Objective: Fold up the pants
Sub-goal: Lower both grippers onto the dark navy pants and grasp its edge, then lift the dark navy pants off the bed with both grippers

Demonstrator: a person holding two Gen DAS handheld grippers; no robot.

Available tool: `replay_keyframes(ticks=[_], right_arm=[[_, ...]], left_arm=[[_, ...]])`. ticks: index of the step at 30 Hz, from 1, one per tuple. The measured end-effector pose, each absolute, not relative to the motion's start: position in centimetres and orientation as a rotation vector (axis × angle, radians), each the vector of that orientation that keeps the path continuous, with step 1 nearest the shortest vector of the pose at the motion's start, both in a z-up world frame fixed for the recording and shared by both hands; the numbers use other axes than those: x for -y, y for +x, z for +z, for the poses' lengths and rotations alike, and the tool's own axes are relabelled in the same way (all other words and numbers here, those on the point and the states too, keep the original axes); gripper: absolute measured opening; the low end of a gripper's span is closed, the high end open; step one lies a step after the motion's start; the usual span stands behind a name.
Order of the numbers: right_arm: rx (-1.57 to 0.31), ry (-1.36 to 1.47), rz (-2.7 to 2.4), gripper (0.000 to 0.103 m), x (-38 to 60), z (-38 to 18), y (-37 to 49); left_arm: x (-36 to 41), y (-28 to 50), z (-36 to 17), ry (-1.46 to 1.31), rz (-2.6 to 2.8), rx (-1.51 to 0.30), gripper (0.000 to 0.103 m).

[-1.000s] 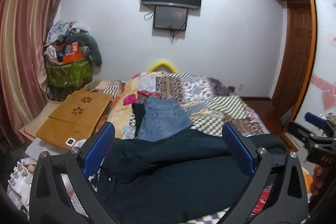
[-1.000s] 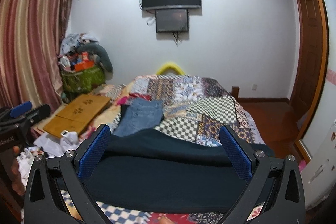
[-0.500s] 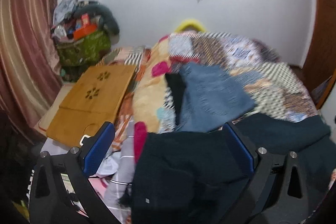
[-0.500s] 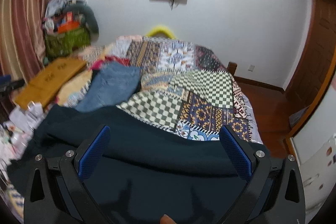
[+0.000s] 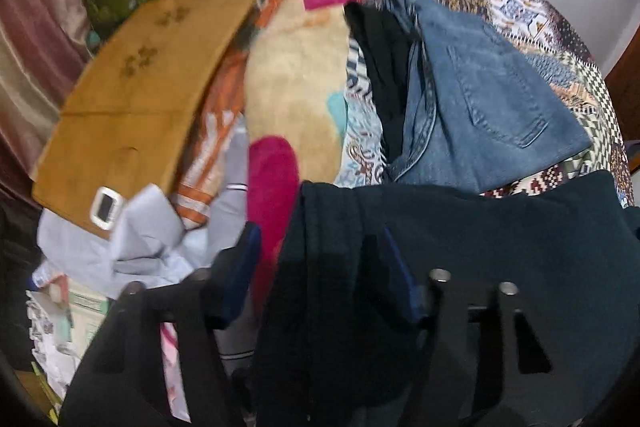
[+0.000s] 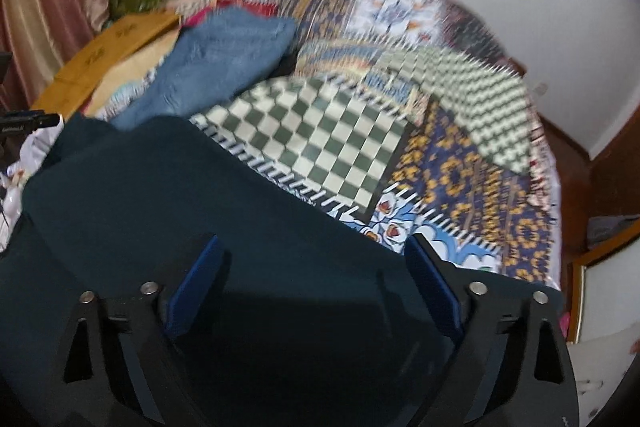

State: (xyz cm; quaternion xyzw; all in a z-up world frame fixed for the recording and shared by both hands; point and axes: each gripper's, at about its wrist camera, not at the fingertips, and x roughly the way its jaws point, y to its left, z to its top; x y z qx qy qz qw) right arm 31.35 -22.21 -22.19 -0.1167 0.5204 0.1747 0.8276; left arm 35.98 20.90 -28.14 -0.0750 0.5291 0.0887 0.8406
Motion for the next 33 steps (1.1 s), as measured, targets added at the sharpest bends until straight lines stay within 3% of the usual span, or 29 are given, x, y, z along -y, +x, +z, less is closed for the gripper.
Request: replay_keyframes(ticks=[6, 8, 11, 12, 21, 27, 33], right_arm=[[-1.222, -0.197, 0.457, 0.084, 21.9, -24.8, 35.2], [-1.261, -0.191, 0.497, 0.079, 21.5, -25.4, 36.0], [-1.298, -0.179, 0.564, 0.068, 21.0, -25.5, 36.6], [-1.313, -0.169, 0.586, 0.058, 20.9, -25.6, 36.8], [-1.305, -0.141, 0.614, 0.012, 21.4, -25.8, 35.3], [-1.162, -0.272, 0.557, 0.009, 20.5, -23.4, 34.9], [-1.012, -0.194, 0.534, 0.009, 21.2, -18.3, 36.8]], left_arm=[[-21.3, 38.7, -31.0, -0.205, 0.139, -1.237, 0.045], [-21.2, 39.3, -31.5, -0.226, 0.117, -1.249, 0.032], [-20.6, 39.4, -31.4, -0.187, 0.113, -1.240, 0.025], [-20.3, 39.2, -31.2, -0.180, 0.108, -1.236, 0.010], [-19.5, 37.3, -27.7, -0.110, 0.182, -1.114, 0.008], [-21.2, 36.4, -23.0, -0.095, 0.244, -0.989, 0.008], [-23.2, 36.0, -18.0, -0.127, 0.266, -0.871, 0.008]])
